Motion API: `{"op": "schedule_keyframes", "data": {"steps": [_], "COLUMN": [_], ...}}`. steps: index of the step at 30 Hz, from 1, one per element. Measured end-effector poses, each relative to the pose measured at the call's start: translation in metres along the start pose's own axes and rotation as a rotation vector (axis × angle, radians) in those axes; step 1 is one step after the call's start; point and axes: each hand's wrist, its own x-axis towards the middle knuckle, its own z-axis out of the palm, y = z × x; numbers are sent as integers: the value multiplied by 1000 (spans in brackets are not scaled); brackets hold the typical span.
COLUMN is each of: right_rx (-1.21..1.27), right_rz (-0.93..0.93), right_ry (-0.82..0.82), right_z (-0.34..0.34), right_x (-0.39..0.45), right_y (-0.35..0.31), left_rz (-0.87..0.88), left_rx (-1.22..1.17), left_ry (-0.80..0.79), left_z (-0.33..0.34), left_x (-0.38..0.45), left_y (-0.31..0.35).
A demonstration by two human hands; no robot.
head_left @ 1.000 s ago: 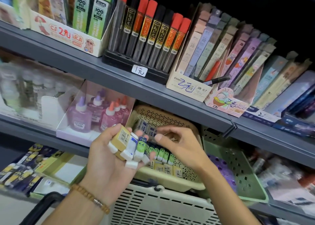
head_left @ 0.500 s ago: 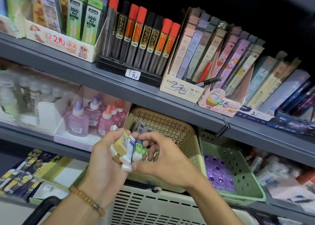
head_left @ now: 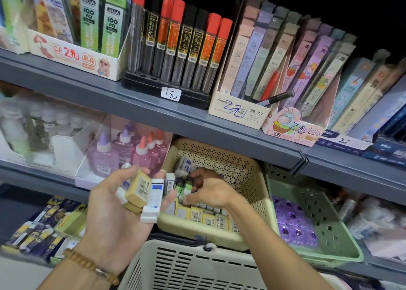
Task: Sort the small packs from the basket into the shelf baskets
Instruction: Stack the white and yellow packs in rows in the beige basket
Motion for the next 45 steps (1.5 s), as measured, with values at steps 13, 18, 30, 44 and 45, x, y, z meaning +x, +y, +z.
{"op": "schedule_keyframes", "data": {"steps": [13, 18, 30, 44, 45], "right_rx": [-37, 496, 598, 232, 269], "right_rz": [4, -195, -1, 207, 208], "right_ry": [130, 103, 188, 139, 113], "right_z": [10, -6, -22, -1, -1], "right_x": [2, -39, -34, 6, 6], "right_y": [-18, -37, -18, -3, -3], "left_rz": [-72, -66, -134, -58, -52], "left_rx": [-83, -53, -29, -25, -27], "left_ry": [68, 48, 33, 71, 82], "left_z": [-1, 3, 4, 2, 3], "left_x": [0, 0, 0, 3, 3], "left_y": [4, 3, 4, 7, 7]}}
